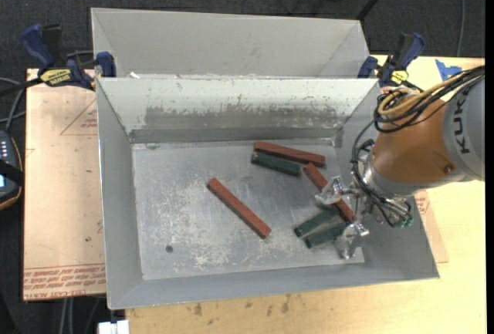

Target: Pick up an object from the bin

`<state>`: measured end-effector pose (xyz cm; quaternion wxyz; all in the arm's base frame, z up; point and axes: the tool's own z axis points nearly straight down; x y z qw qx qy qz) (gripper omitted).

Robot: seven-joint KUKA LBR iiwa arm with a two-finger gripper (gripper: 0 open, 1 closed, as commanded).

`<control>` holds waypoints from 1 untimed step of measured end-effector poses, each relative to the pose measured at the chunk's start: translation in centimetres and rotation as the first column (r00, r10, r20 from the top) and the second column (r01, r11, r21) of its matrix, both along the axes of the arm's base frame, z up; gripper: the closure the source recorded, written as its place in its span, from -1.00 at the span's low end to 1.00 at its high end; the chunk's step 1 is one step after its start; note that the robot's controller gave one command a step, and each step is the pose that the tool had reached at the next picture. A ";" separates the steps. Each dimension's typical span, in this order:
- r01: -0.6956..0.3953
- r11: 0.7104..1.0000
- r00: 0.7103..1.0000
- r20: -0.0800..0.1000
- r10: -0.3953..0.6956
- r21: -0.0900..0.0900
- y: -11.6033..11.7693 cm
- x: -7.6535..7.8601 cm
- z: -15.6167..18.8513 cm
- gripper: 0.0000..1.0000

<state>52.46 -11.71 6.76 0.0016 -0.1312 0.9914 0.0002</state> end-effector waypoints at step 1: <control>-0.025 1.000 1.000 0.000 0.025 -0.002 0.3 0.7 0.5 -1.00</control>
Offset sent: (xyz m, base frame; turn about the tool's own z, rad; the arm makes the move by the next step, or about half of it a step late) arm 0.0000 0.0000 0.0000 0.0000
